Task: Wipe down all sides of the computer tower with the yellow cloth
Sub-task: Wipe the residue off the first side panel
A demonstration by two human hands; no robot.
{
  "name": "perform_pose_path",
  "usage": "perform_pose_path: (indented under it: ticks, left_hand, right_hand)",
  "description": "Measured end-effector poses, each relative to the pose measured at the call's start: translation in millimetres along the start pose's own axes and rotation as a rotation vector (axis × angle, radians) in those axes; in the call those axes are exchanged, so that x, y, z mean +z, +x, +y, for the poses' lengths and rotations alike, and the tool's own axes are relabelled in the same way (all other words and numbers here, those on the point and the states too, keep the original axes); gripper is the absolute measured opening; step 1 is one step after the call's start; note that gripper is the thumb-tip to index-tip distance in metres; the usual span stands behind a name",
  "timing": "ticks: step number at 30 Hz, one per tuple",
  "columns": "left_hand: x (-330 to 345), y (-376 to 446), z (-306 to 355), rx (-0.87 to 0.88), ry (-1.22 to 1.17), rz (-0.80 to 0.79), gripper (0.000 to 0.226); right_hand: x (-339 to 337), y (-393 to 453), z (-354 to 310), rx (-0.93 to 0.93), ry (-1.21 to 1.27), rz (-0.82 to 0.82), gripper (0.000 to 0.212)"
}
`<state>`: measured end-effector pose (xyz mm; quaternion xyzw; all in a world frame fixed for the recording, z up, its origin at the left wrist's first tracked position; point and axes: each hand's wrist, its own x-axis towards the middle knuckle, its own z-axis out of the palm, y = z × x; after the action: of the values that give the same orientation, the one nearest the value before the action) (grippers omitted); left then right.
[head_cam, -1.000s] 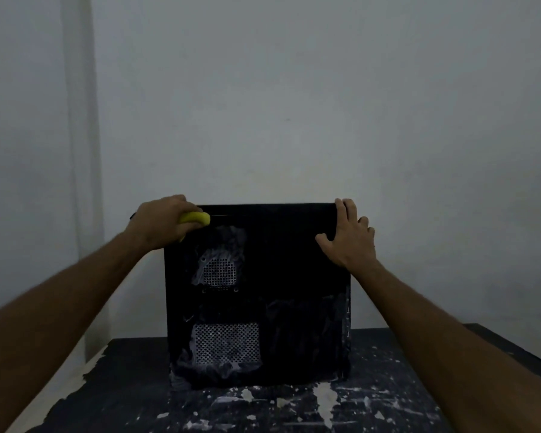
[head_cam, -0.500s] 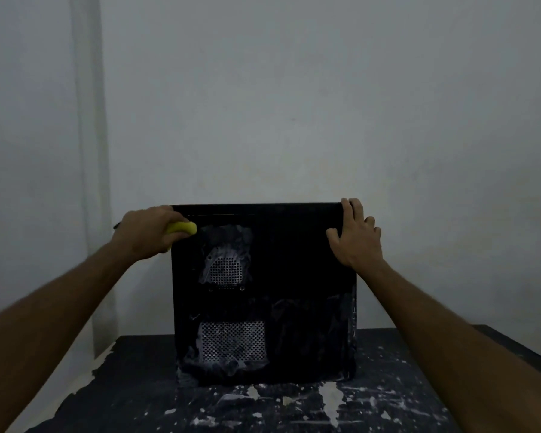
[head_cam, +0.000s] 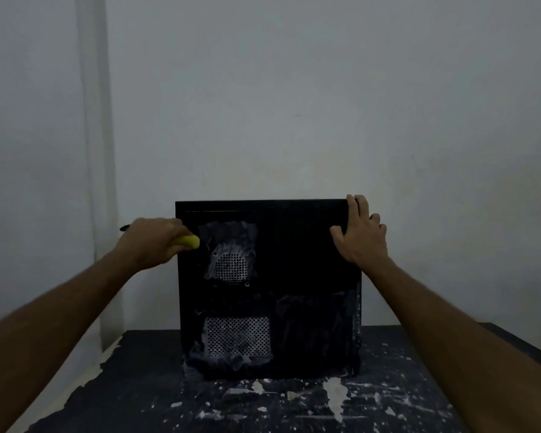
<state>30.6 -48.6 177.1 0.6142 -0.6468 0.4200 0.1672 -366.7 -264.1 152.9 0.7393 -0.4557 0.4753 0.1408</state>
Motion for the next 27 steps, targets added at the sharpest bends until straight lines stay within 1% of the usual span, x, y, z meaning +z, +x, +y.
perform_pose_path:
  ticks: [2, 3, 4, 7, 8, 10, 11, 12, 14, 15, 16, 18, 19, 20, 22, 23, 26, 27]
  left_hand:
    - [0, -2, -4, -0.061, -0.003, 0.104, 0.037]
    - [3, -5, -3, -0.093, -0.036, 0.126, 0.037]
    - [7, -7, -1, -0.085, -0.056, 0.110, 0.038]
    - [11, -6, 5, 0.047, -0.006, -0.053, 0.039]
    - [9, -5, 3, 0.045, 0.011, -0.026, 0.039]
    - [8, -7, -2, -0.021, 0.002, 0.118, 0.037]
    - [10, -8, -1, -0.038, -0.003, 0.137, 0.035]
    - [15, -8, 1, 0.001, 0.014, 0.107, 0.034]
    - [22, -8, 8, 0.150, 0.081, -0.022, 0.034]
    - [20, -8, 7, 0.159, 0.105, -0.058, 0.035]
    - [18, -7, 3, 0.133, 0.106, -0.037, 0.034]
    - [16, -10, 1, 0.027, 0.056, 0.061, 0.033]
    - [19, -13, 4, -0.001, 0.028, 0.071, 0.032]
    - [23, -15, 9, 0.027, 0.019, 0.041, 0.032]
    - [33, -18, 19, 0.128, 0.031, -0.080, 0.034]
    - [34, -20, 19, 0.123, 0.036, -0.105, 0.034]
    - [33, -21, 9, -0.003, -0.001, 0.042, 0.037]
    - [34, -21, 10, -0.017, -0.009, 0.049, 0.038]
  right_hand:
    - [0, 0, -3, 0.011, 0.012, -0.011, 0.074]
    - [0, 0, -4, 0.018, 0.015, -0.014, 0.074]
    - [-1, 0, -4, 0.022, 0.012, -0.013, 0.074]
    - [-2, -1, -2, 0.021, -0.003, -0.014, 0.074]
    - [-2, 0, -2, 0.021, -0.007, -0.018, 0.074]
    - [-1, -1, -5, 0.020, -0.007, -0.025, 0.074]
    - [-1, 0, -5, 0.021, -0.006, -0.023, 0.074]
    - [-1, 0, -5, 0.020, -0.008, -0.021, 0.074]
    - [-1, 0, -1, 0.013, -0.015, -0.018, 0.073]
    - [-1, 0, 0, 0.010, -0.018, -0.020, 0.073]
    - [-2, 1, 1, 0.010, -0.021, -0.023, 0.073]
    - [-1, 1, 1, 0.014, -0.022, -0.028, 0.073]
    - [0, 1, 0, 0.015, -0.021, -0.027, 0.073]
    - [0, 1, 1, 0.012, -0.020, -0.024, 0.073]
    - [-1, 2, 3, -0.004, -0.005, -0.022, 0.072]
    - [-2, 2, 5, -0.017, 0.012, -0.024, 0.072]
    - [-7, 5, 7, -0.050, 0.092, -0.019, 0.067]
    - [-8, 5, 8, -0.055, 0.127, 0.000, 0.063]
